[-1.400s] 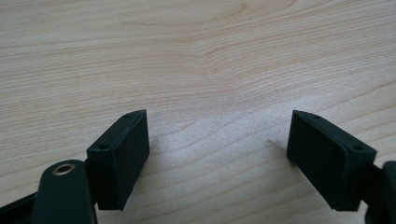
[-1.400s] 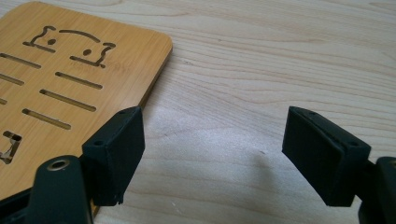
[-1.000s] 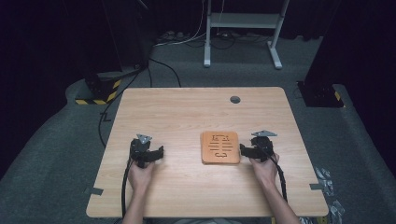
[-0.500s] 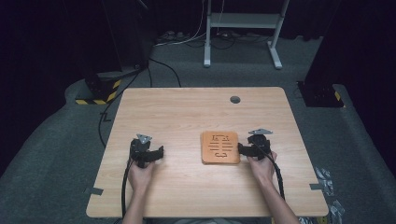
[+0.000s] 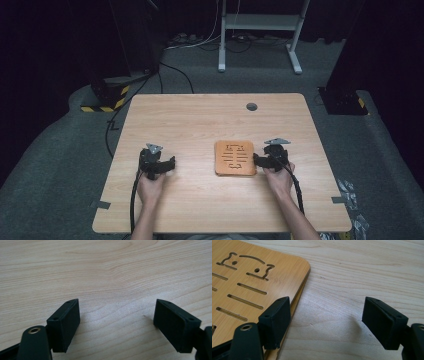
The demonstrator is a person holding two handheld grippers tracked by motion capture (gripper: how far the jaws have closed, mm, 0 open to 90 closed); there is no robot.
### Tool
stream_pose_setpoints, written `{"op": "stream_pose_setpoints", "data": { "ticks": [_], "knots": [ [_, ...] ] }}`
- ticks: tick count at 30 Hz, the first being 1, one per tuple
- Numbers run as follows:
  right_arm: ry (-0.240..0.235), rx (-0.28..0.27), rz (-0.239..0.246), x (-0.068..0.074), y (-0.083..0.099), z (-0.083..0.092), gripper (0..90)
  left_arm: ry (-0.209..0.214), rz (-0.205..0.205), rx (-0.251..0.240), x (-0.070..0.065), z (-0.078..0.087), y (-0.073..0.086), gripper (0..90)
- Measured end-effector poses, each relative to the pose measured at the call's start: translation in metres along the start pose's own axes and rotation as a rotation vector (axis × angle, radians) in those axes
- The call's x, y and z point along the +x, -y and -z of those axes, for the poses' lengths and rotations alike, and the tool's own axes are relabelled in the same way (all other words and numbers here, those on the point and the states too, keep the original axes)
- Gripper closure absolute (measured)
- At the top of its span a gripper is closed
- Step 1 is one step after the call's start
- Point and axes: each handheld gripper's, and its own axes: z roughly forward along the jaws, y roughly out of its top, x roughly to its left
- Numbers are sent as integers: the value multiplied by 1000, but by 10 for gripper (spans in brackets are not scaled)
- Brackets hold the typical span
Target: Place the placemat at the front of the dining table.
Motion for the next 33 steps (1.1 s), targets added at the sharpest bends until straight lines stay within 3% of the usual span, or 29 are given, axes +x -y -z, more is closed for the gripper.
{"op": "stream_pose_setpoints", "data": {
  "ticks": [33],
  "knots": [
    [-33,-3,16,8,-2,1,233,0,0,-1,0,0,0,214]
  ]
}}
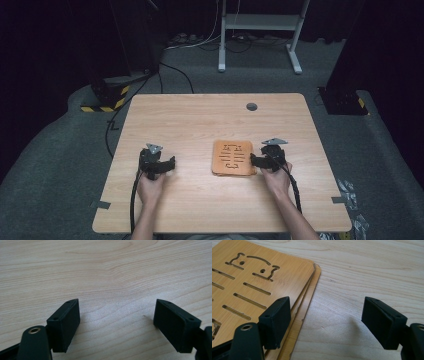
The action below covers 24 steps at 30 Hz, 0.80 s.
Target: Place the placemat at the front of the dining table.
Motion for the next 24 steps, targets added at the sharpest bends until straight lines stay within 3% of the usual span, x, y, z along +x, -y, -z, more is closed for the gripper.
{"op": "stream_pose_setpoints", "data": {
  "ticks": [24],
  "knots": [
    [-22,0,19,11,-2,-3,231,-5,5,0,-1,0,0,219]
  ]
}}
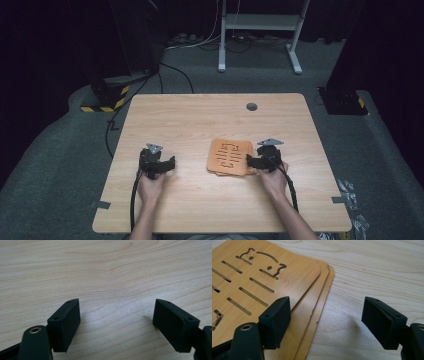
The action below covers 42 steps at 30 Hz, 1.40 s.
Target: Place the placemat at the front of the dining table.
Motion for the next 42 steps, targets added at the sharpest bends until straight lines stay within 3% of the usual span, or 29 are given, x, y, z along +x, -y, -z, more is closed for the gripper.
{"op": "stream_pose_setpoints", "data": {
  "ticks": [6,13,21,31,42],
  "knots": [
    [-7,-1,-4,0,0,1,227,10,-13,32,-9,0,-3,199],
    [-12,-7,-6,-2,0,3,223,37,-8,32,-17,0,-5,215],
    [-20,-9,-20,-7,3,5,221,128,11,22,-28,3,-7,215],
    [-15,-13,-30,-14,9,6,221,222,-21,-28,-50,11,-16,213],
    [-25,-16,-42,-15,12,6,221,291,-47,-30,-70,10,-24,192]
  ]
}}
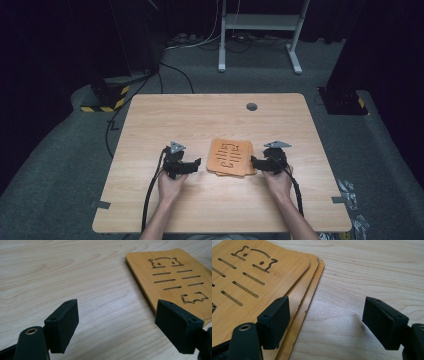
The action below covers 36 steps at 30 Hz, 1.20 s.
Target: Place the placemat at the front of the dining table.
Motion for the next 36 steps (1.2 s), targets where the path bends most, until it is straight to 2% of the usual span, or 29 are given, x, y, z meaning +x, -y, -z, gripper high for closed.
{"op": "stream_pose_setpoints", "data": {
  "ticks": [1,7,8,15,20,28,29,30,36],
  "knots": [
    [-5,6,-1,0,0,0,221,3,8,0,-2,0,-1,192],
    [-8,-6,6,-1,1,0,219,37,-3,1,-10,-4,-6,184],
    [-6,-15,17,-3,1,-1,219,39,-8,0,-11,-5,-7,184],
    [-13,-24,16,-3,3,-1,218,51,-21,11,-17,-11,-7,183],
    [-21,-30,14,-5,3,-1,217,43,-33,22,-17,-16,-6,186],
    [-35,-23,-2,-6,4,-2,214,6,-57,50,-16,-23,-2,196],
    [-37,-24,-1,-6,4,-2,213,6,-49,49,-17,-24,-1,196],
    [-36,-27,1,-7,4,-2,213,8,-60,49,-16,-25,-1,197],
    [-38,-28,-3,-7,4,-2,212,6,-69,50,-17,-27,1,200]
  ]
}}
